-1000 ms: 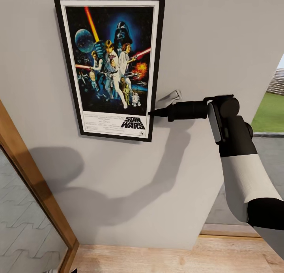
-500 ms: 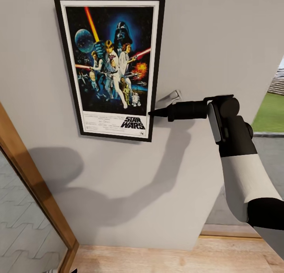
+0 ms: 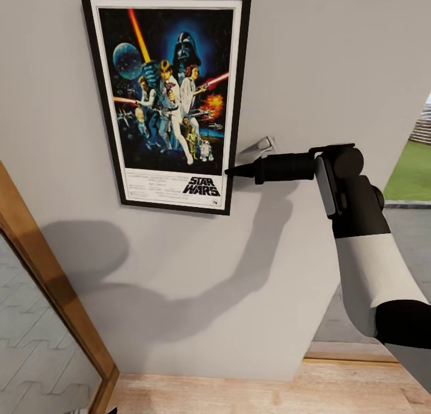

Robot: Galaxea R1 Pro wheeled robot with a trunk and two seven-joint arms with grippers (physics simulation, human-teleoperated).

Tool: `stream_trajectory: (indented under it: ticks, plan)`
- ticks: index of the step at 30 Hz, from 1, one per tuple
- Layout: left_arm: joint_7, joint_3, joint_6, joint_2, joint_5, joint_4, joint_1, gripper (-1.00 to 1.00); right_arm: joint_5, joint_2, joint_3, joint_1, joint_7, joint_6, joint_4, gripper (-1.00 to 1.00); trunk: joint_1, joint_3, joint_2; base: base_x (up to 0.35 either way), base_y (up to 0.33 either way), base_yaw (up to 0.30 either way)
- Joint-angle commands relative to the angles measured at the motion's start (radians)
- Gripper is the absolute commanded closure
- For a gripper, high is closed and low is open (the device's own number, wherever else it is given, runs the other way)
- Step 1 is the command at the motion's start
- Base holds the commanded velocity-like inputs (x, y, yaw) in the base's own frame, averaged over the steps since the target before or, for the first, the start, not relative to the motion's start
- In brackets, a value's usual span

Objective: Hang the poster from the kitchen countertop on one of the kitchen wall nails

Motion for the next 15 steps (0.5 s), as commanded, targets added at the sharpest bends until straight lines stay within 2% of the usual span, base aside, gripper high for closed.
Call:
stream_trajectory:
  ticks: [1, 15]
  plan:
    - [-0.002, -0.009, -0.006, 0.000, 0.007, 0.001, -0.001, -1.00, 0.002, -0.001, 0.001, -0.001, -0.001, 0.008, 0.000, 1.00, 0.001, -0.002, -0.002, 0.002, 0.000, 0.000]
    - [-0.002, -0.009, -0.006, 0.000, 0.007, 0.001, -0.001, -1.00, 0.002, -0.001, 0.001, -0.001, -0.001, 0.007, 0.000, 1.00, 0.001, -0.002, -0.002, 0.000, 0.000, 0.000]
